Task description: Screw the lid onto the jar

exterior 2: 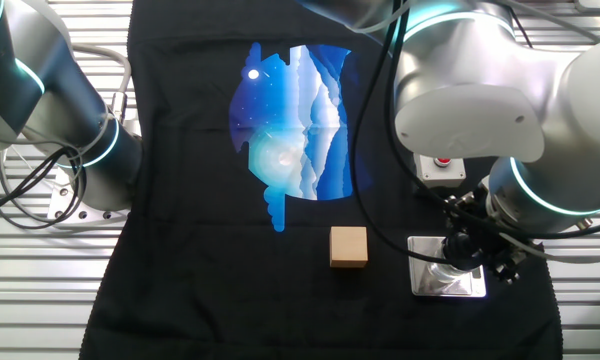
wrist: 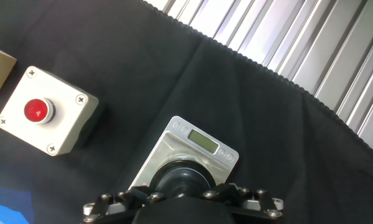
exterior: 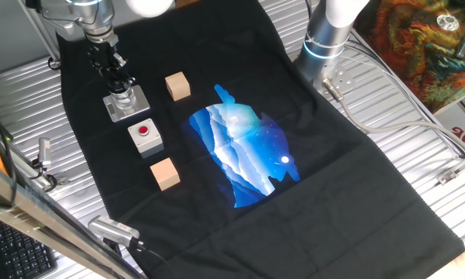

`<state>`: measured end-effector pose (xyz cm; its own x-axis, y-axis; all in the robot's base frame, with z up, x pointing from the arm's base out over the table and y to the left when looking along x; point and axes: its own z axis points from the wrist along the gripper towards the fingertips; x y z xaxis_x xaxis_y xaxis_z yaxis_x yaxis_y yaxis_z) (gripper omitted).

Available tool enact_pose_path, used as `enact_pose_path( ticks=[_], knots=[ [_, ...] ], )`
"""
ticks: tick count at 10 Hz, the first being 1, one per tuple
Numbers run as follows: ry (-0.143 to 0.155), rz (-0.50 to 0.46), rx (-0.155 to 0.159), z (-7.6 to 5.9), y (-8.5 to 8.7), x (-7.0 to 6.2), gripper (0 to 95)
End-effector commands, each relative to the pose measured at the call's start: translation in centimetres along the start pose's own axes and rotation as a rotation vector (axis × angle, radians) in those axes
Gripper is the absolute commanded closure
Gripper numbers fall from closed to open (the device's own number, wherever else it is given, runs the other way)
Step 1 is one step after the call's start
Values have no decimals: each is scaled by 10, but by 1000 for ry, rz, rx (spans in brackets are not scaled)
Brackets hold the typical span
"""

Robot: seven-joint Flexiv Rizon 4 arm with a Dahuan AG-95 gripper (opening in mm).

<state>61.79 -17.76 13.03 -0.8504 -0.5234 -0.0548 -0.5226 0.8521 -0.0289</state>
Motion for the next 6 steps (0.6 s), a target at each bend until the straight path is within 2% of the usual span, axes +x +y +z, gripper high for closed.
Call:
enact_pose_path(
  ticks=[1,6],
  knots=[
    [-3,-3,0,1,0,0,190],
    [-5,-4,0,1,0,0,190]
  ],
)
